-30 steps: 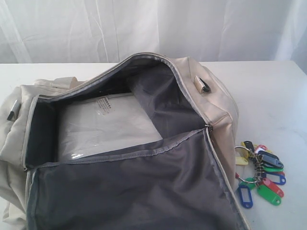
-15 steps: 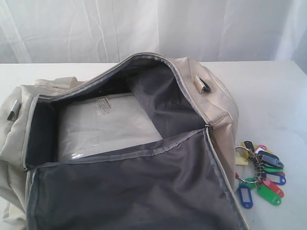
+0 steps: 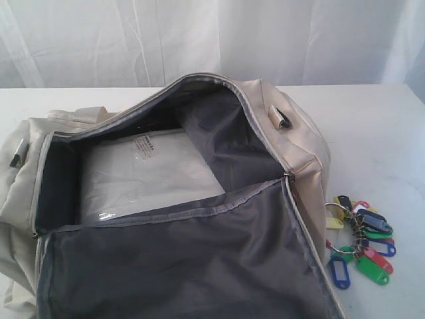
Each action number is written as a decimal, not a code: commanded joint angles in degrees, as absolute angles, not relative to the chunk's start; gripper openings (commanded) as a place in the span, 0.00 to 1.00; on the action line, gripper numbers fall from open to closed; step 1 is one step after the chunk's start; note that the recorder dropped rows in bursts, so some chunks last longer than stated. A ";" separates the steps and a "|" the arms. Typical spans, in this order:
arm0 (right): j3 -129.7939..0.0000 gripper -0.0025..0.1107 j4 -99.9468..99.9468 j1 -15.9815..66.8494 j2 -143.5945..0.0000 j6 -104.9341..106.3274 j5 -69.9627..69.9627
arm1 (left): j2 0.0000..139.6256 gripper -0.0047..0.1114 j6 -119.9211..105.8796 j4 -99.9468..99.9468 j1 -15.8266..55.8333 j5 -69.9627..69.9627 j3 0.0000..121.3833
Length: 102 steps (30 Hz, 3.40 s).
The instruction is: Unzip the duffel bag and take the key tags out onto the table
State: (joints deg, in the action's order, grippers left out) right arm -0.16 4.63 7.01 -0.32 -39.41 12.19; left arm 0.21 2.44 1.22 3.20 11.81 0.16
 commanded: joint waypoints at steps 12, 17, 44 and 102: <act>0.00 0.02 4.15 6.87 0.00 2.57 18.73 | 0.00 0.04 2.77 1.65 2.98 11.63 0.00; 0.00 0.02 4.15 6.87 0.00 2.57 18.73 | 0.00 0.04 2.77 1.65 2.98 11.63 0.00; 0.00 0.02 4.15 6.87 0.00 2.58 19.17 | 0.00 0.04 2.77 1.65 2.98 11.63 0.00; 0.00 0.02 4.27 6.87 0.00 2.58 19.17 | 0.00 0.04 2.77 1.65 2.98 11.63 0.00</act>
State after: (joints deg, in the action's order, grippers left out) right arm -0.05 4.26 7.01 -0.32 1.94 19.17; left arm 0.21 2.44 1.22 3.20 11.81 0.16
